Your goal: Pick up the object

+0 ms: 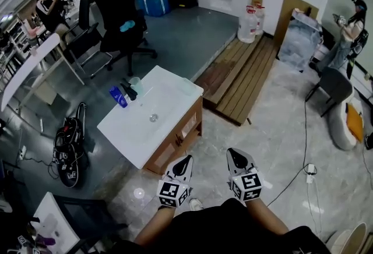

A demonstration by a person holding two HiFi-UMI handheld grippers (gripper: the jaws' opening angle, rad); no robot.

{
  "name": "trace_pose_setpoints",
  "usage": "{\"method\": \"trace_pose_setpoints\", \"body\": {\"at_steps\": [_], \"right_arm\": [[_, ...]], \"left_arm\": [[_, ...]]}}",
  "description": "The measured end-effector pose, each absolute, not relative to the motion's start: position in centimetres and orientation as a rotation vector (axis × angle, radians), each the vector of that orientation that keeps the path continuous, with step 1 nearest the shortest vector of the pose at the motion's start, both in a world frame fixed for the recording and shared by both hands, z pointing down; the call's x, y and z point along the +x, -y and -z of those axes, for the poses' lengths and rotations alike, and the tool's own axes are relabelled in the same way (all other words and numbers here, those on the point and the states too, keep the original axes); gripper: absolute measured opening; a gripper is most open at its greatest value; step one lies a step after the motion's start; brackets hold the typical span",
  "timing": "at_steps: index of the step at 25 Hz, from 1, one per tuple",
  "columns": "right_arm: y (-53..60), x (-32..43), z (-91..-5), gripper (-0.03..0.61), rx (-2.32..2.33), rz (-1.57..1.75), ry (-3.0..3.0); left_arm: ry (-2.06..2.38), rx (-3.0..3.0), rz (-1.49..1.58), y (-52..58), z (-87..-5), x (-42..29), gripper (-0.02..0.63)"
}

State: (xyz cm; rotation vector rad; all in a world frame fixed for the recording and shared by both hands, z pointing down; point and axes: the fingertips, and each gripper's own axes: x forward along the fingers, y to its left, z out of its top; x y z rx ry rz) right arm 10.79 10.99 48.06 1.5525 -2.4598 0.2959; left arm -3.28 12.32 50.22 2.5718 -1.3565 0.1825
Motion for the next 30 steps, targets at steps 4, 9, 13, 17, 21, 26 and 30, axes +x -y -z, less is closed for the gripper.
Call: {"method": "trace_pose_setpoints", "body": {"at_steps": [4,9,13,17,21,26,30], "right_arm": [[-10.1,9.2,-47.8,0.017,1.532,-0.293,2.472],[-7.7,7.9,-48.1,0.017,1.500,-0.299,2.513],[-4.5,7.0,-48.0,0.017,1.445,-0.274,2.559],[-1.1,6.9,-48.1,0.017,1.399,-0.283,2.587],[1.8,7.0,-48.8,0.017,1.345,-0.376,2.623],[4.5,8.3,-49.1,0.017,1.311,-0.379,2.639],[6.7,10.2,-49.8,0.017,1.290,-0.387,2.642]], "left_arm": [[1.374,2.541,-0.170,-11.3,-50.5,-5.1,0.014],[1.413,2.503,-0.185,-9.1,-51.3,-7.0,0.014],[1.437,2.496,-0.168,-6.4,-51.2,-7.1,0.014],[1.450,2.488,-0.146,-3.2,-51.0,-6.3,0.014],[1.456,2.492,-0.149,-0.1,-50.6,-5.0,0.014],[1.479,2.483,-0.195,2.9,-50.9,-3.1,0.014],[1.506,2.474,-0.209,4.8,-51.0,-1.9,0.014]]}}
